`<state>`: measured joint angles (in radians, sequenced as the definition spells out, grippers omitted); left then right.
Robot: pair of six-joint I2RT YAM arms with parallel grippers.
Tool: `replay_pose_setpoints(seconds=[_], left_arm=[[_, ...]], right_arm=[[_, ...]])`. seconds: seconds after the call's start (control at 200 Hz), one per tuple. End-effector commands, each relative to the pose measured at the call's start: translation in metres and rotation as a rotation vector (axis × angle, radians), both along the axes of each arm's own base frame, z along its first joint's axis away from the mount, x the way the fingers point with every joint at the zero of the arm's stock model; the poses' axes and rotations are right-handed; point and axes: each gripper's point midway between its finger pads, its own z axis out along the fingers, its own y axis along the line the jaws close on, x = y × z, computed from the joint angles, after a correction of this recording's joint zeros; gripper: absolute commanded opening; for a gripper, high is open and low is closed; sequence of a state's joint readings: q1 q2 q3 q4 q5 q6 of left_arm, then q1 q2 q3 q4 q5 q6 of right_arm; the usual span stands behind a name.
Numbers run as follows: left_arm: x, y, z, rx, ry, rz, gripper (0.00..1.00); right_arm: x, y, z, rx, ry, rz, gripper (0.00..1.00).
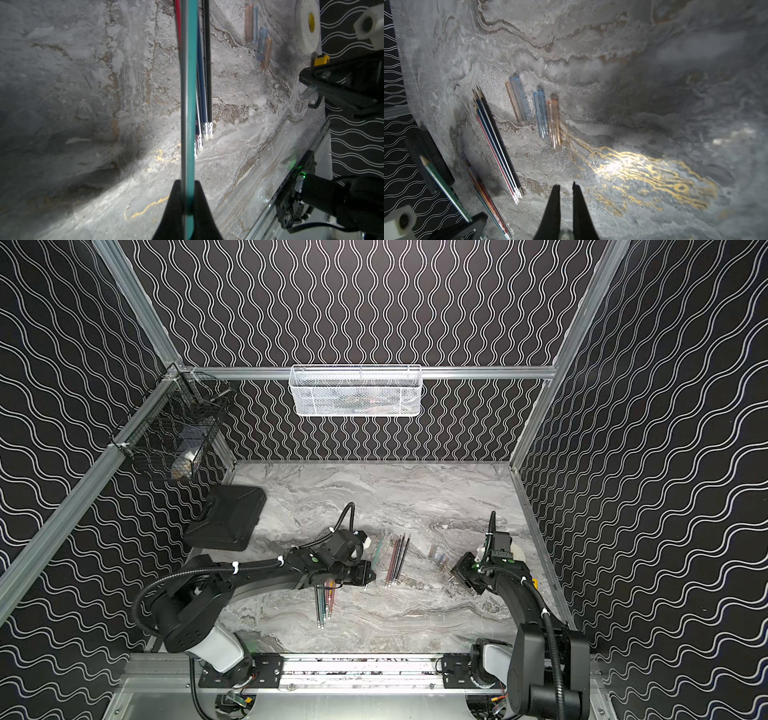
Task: Remove the protective cover of the pencils
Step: Place the pencil at the center of the board.
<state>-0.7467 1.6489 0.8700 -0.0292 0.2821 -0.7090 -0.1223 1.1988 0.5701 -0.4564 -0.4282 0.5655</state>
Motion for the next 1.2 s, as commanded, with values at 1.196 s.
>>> replay_pose_setpoints(seconds=[1.196], left_arm=[[0.038,-0.008,-0.004,-0.021,-0.023,0.052,0.28]], right_arm=[[0.014,-0.009,-0.034,0.024,0.063,-0.012,0.05]])
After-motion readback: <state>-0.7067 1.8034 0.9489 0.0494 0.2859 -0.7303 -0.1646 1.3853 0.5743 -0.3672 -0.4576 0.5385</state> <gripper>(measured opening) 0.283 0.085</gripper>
